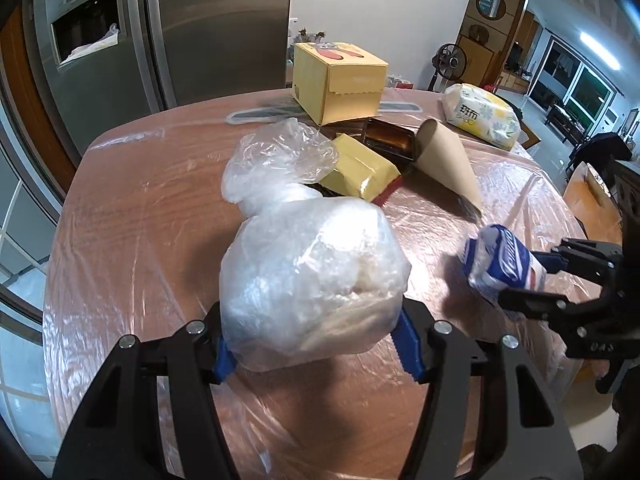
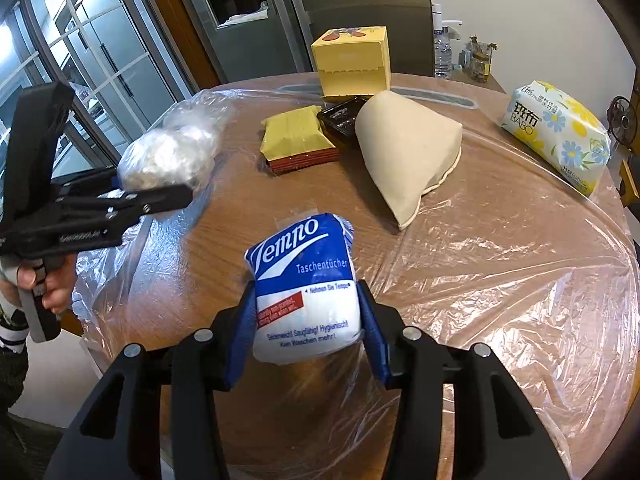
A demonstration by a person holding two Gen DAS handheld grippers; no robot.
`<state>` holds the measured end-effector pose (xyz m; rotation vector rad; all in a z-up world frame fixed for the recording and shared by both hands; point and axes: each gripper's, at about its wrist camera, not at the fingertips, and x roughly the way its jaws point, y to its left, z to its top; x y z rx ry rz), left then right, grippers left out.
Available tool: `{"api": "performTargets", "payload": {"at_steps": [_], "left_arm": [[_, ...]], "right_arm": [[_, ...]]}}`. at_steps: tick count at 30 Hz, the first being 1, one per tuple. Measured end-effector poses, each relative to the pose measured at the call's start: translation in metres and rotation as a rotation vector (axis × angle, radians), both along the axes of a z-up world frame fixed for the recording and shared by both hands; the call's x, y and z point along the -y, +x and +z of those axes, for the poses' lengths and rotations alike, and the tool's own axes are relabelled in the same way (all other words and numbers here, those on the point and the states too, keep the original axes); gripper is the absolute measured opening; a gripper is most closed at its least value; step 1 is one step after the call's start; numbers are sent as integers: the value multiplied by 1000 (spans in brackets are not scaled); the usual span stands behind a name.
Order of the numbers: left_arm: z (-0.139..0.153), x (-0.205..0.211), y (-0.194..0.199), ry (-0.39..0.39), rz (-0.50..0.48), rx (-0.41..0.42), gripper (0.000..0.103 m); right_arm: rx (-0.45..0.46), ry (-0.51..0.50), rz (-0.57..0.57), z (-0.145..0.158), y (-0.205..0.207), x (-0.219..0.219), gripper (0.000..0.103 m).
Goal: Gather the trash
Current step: 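Carry the bread bag and Tempo pack down over the black bin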
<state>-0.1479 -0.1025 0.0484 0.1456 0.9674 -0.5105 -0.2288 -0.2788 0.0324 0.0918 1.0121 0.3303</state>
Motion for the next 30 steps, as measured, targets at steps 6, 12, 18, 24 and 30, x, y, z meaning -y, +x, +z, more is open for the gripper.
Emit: {"api": "performTargets", "payload": {"at_steps": [6, 12, 18, 24, 30], "left_arm": [[2, 0, -18, -1, -4, 9, 62], [7, 0, -35, -12, -16, 19, 62], [8, -3, -52, -17, -15, 25, 62], [12, -6, -68, -19, -15, 31, 62], [15, -9, -89, -20, -31, 33, 62]], "right_arm": [[0, -10, -9, 1, -3, 0, 46], [16, -3, -14, 9, -11, 1, 46], [36, -5, -7, 20, -29, 1, 46], [52, -5, -3, 30, -51, 1, 46], [61, -2, -1, 36, -73, 0, 46]]}}
